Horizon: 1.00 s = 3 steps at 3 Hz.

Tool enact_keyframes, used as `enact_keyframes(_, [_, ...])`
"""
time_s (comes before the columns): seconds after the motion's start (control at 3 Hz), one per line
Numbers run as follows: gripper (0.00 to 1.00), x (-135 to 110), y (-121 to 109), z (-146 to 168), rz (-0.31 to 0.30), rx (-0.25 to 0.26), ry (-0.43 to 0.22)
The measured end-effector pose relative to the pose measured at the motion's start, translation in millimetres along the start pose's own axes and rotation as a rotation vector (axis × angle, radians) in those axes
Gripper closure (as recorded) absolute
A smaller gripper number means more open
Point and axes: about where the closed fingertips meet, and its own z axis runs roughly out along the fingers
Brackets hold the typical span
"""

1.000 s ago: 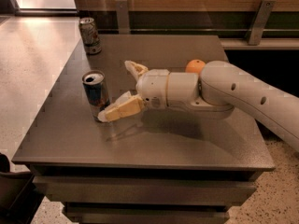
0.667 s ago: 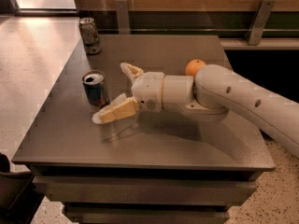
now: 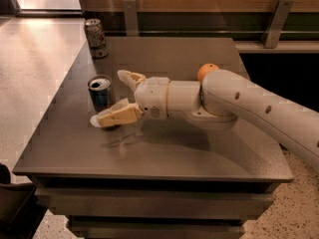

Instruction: Move redbull can near 7up can

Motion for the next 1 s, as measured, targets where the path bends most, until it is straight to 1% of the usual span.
enact_keyframes(0.33, [0.39,-1.0,1.6,1.8,-0.002,-0.004,0.0])
enact_keyframes(1.0, [0.85,-2.8,4.3,5.0,-0.005,-0.011,-0.001])
